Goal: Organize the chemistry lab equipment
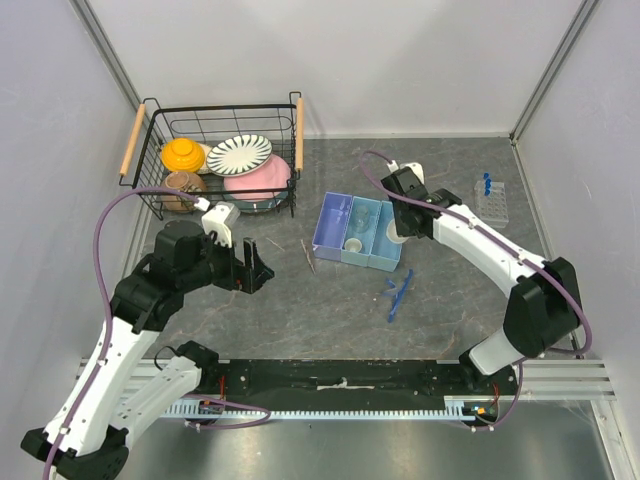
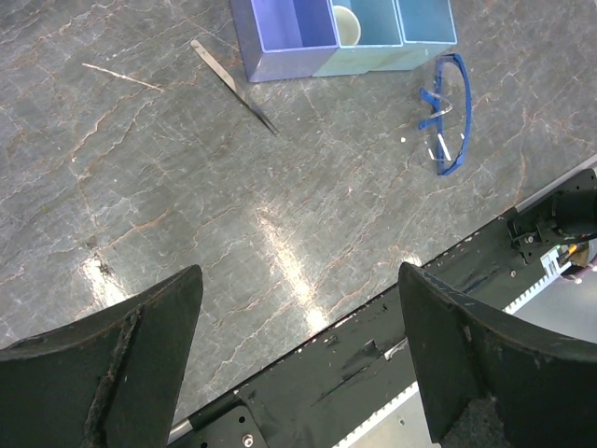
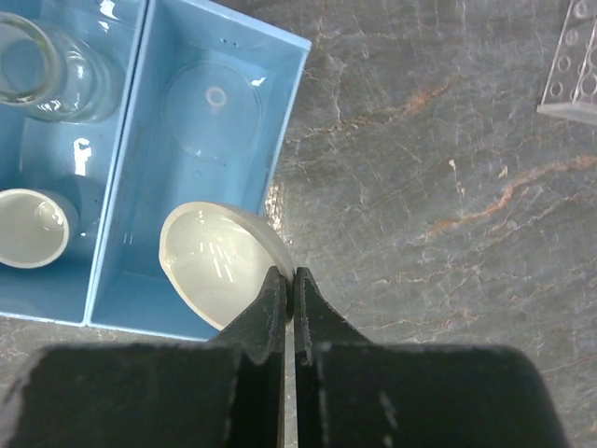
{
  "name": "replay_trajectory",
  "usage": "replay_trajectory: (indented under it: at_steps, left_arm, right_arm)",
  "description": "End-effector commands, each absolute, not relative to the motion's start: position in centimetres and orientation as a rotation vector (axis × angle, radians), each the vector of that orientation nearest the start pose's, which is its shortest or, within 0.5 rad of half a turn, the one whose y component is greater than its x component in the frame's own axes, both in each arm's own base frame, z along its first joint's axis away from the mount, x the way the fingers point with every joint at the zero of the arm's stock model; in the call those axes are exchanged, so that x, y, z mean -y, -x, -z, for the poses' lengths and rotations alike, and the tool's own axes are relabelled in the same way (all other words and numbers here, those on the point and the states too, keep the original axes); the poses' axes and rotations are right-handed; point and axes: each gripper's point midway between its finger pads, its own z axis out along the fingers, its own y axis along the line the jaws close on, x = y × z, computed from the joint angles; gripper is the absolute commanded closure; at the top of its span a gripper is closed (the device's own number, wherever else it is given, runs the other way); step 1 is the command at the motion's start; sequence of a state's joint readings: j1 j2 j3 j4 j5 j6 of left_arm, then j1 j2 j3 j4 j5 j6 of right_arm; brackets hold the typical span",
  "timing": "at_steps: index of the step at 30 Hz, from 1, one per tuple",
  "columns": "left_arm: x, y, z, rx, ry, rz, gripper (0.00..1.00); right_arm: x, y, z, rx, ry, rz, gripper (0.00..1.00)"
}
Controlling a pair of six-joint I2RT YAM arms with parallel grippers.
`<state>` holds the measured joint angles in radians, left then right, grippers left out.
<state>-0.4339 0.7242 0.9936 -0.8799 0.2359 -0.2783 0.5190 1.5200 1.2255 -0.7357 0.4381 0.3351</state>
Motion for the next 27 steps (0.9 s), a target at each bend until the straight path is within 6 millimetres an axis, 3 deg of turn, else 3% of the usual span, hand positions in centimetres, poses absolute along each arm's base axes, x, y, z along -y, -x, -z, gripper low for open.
replay_trajectory:
  at_steps: [1,9,27]
  left_arm:
    - [14.4,-17.8,-25.1,-2.148,-0.363,0.679,0.08]
    - [14.5,-17.9,-25.1,-2.145,-0.376,0.681,0.08]
    - [14.8,-18.4,-24.4,-2.158,-0.380,0.678,0.08]
  right_arm:
    - [-13.4,-36.0,-15.9,-2.409,0.121,0.173,1.00]
    - [-14.4,-37.0,-13.2,-2.497,0.257,0.216,1.00]
    - [-15.7,-36.0,-8.9,-2.651,0.524,0.215,1.00]
